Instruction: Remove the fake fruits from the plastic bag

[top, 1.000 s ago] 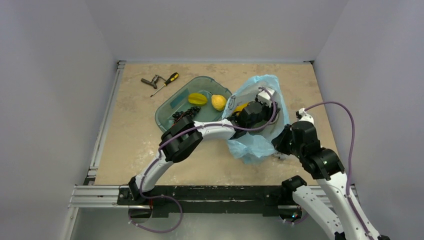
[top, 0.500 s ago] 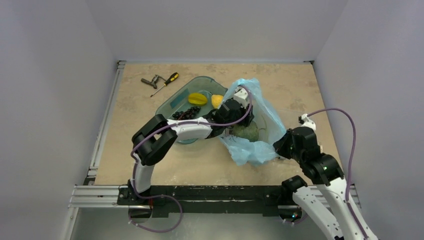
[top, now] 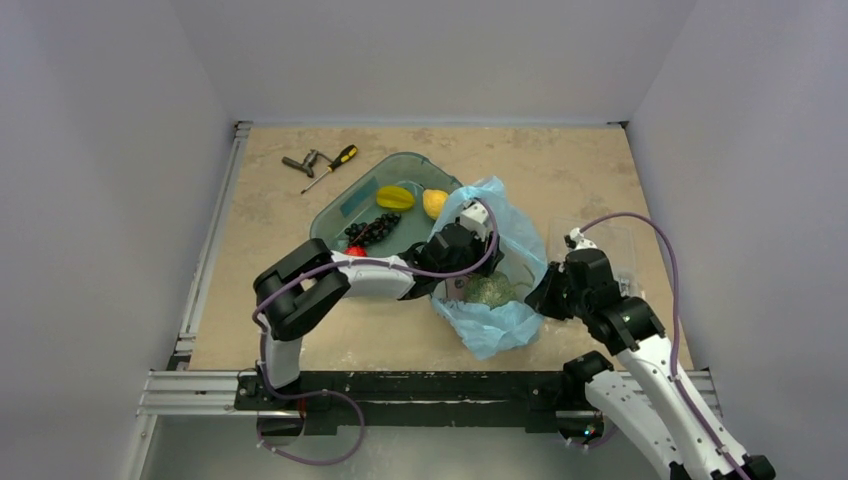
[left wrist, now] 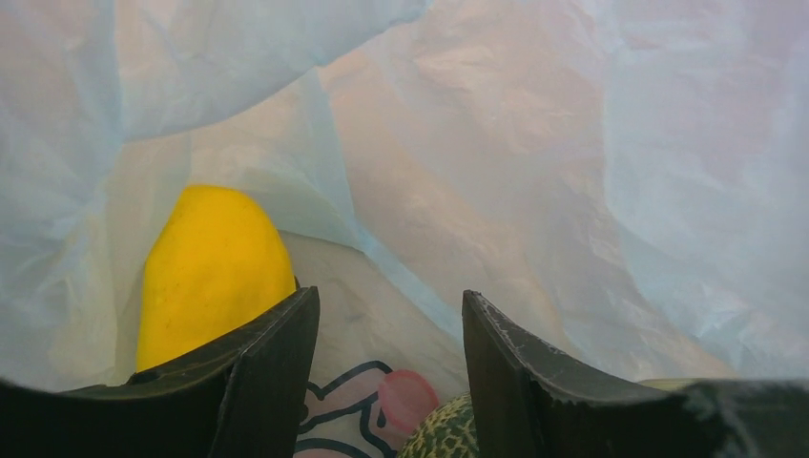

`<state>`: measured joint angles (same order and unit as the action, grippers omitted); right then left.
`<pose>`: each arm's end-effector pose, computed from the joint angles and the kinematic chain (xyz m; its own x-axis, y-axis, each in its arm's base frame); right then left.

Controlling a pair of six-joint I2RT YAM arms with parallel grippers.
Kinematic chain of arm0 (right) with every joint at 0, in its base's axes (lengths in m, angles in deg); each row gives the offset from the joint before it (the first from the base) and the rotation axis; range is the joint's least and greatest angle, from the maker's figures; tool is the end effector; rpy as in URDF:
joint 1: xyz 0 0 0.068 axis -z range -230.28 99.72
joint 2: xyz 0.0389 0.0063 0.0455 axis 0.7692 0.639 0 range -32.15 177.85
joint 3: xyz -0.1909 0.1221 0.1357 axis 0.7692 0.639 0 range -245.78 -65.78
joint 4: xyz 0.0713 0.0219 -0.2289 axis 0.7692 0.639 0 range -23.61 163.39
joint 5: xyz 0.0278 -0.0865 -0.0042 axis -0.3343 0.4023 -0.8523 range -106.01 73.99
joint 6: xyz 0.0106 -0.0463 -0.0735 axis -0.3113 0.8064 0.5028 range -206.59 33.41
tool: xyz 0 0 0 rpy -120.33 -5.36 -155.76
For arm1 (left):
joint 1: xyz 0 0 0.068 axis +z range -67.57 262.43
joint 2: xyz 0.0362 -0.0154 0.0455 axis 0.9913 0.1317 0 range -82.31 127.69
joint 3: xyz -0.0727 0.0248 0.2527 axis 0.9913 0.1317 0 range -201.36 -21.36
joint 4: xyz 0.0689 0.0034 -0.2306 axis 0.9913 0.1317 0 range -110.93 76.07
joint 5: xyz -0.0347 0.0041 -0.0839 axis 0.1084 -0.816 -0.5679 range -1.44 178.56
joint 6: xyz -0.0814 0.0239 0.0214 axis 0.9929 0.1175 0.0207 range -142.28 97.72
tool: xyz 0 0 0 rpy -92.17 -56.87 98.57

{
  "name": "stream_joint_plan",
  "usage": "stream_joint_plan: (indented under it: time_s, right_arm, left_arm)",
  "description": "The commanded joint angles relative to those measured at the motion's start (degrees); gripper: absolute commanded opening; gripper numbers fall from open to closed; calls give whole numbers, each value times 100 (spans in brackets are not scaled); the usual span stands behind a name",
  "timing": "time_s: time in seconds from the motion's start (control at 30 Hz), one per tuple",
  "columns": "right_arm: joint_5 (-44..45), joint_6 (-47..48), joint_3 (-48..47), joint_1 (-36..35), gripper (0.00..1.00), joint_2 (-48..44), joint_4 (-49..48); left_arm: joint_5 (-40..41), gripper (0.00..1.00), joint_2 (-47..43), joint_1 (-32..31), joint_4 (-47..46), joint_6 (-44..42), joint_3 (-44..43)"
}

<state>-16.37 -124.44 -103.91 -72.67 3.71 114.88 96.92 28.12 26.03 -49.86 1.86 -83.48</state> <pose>0.1278 0.0532 0.2222 -0.7633 0.3491 -0.5436 0.1057 0.8976 0.4280 0.2551 -0.3638 0.1761 -0.4735 -0.0184 -0.8806 0.6077 0.7169 -0.3417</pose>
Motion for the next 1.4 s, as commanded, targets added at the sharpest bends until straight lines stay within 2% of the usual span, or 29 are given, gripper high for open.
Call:
stream_joint_plan:
  time_s: [0.0,0.1,0.2,0.4,0.5,0.57,0.73,0.9,1.13,1.27,1.37]
  right_arm:
    - [-492,265,201,-17,0,-157,-295]
    - [-526,287,226,-20,0,-252,-297]
    - [-466,286,144,-20,0,-291,-346]
    - [-373,328,-1,-20,0,-215,-340]
    - [-377,330,-4,-20,0,-253,-358]
    - [-386,330,-9,-20,0,-281,-335]
    - [-343,324,-17,-19,0,-403,-292]
    - [-347,326,-60,-20,0,-456,-247]
    - [-328,314,-133,-20,0,-505,-208]
    - [-355,295,-181,-19,0,-514,-211]
    - [-318,312,-187,-19,0,-529,-197]
  left_arm:
    - [-89,58,-488,-161,176,-269,60]
    - [-322,62,-807,-163,478,-344,-100]
    - [-733,67,-1085,-161,356,-461,-22]
    - [-1844,71,-1506,-152,-646,-415,538]
    - [-2143,71,-1576,-152,-936,-330,716]
    - [-2226,71,-1598,-152,-1012,-260,783]
    - [-2182,73,-1619,-160,-1949,-48,1308]
    - [-2102,78,-1278,-228,-2191,137,1144]
    - [-2043,70,-537,-301,-2304,582,444]
    - [-2270,70,-236,-318,-2512,825,300]
    - [-2412,64,-55,-340,-2687,1027,206]
